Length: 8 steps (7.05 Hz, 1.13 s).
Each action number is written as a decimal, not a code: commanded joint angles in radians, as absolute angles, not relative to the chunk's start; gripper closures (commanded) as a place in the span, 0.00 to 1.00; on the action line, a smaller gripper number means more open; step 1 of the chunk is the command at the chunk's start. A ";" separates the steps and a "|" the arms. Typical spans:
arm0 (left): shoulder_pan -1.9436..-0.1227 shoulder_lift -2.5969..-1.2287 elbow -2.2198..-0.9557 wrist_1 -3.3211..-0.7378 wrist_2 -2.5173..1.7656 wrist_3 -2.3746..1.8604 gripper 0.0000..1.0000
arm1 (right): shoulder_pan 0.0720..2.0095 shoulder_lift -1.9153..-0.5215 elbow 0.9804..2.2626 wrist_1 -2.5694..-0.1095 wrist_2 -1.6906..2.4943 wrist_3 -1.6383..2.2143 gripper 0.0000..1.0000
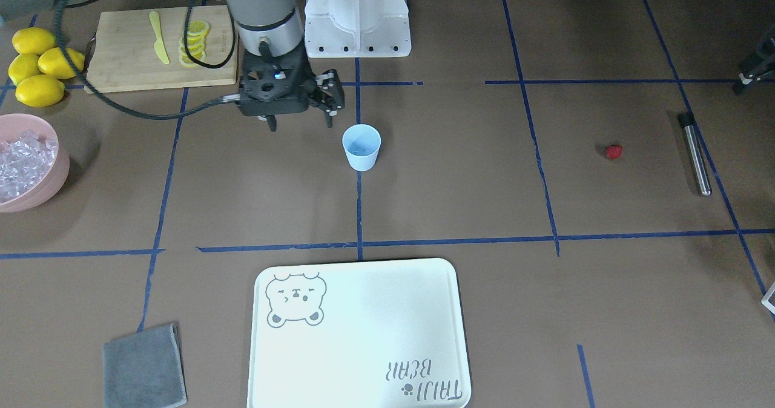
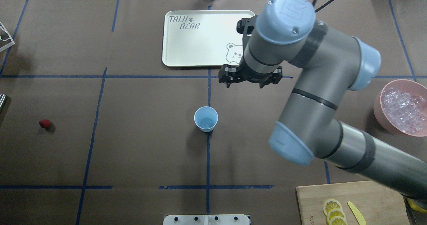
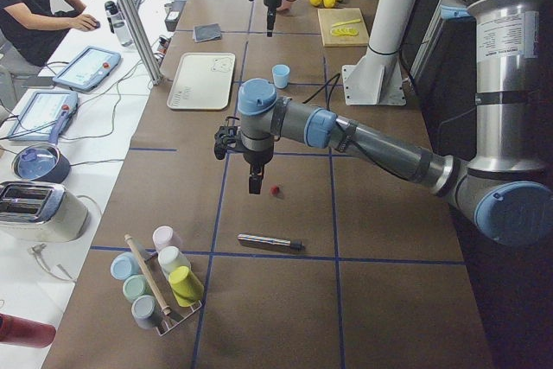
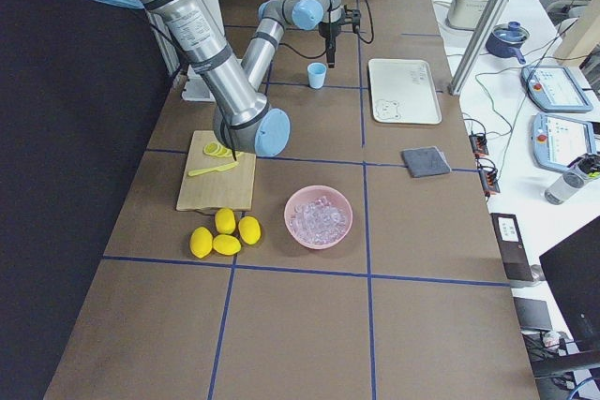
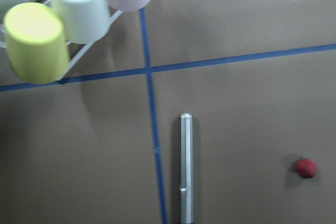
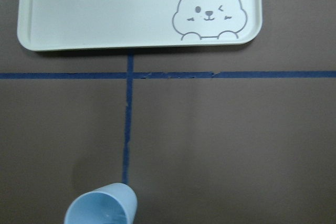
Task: Mash ice and strawberries in cup
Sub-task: 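Move the right gripper back to the pink bowl of ice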
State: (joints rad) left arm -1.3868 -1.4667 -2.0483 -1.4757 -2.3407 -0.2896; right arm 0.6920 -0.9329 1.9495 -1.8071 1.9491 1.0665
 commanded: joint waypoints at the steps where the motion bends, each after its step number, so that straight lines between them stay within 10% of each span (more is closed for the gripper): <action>1: -1.371 -1.468 -2.062 -1.476 -2.339 -0.316 0.00 | 0.904 -1.223 2.084 -1.796 2.041 0.717 0.01; 8: -1.355 -1.476 -2.062 -1.476 -2.341 -0.321 0.00 | 1.180 -1.741 1.970 -1.401 2.172 0.195 0.01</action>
